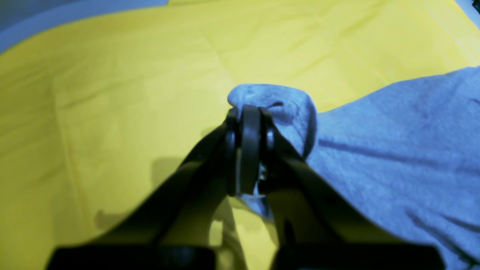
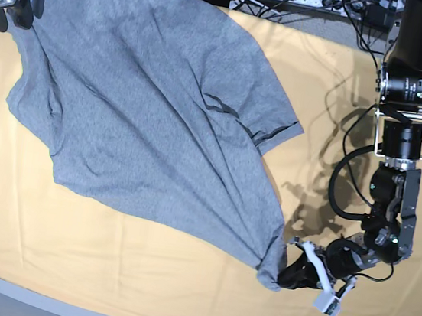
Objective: Layout the t-shirt on the table in an organized manner, then fold the t-shirt properly
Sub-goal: 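Release the fabric and move the left gripper to the shirt's side edge, then grasp the shirt's side edge with the left gripper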
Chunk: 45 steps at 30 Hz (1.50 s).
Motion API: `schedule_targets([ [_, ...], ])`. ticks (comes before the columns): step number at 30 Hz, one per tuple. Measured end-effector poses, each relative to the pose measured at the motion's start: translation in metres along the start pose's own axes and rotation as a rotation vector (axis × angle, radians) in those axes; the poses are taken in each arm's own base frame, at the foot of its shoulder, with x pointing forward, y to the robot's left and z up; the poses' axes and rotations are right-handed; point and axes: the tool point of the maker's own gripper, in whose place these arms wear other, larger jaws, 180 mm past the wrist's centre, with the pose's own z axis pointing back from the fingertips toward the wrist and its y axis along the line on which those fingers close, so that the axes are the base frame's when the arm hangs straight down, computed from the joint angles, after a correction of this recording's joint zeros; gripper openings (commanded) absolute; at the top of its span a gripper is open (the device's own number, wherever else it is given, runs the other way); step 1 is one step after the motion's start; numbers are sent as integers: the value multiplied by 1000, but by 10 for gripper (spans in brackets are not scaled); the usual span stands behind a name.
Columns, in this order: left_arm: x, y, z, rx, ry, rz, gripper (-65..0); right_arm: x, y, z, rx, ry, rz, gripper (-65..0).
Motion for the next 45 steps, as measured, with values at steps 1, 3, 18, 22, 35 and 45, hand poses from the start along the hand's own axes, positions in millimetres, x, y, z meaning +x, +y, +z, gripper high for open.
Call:
schedule_targets([
  [1,2,-4,-3,-8,-14,4,-650,0,0,0,0,0,0,-299],
  [3,7,-12,-9,-27,-38,12,-525,0,0,0,0,0,0,-299],
  [18,19,-34,28,-274,195,138,-175,1,2,0,14,-6,-5,-299],
  [22,6,-37,52,-355,199,205,-257,1,2,0,13,-5,-5,-299],
  [35,-93,-52,99,-387,314,346,-267,1,3,0,13,-5,-6,-299],
  [45,-124,-130,123,-516,390,223,-267,1,2,0,13,-5,-5,-299],
])
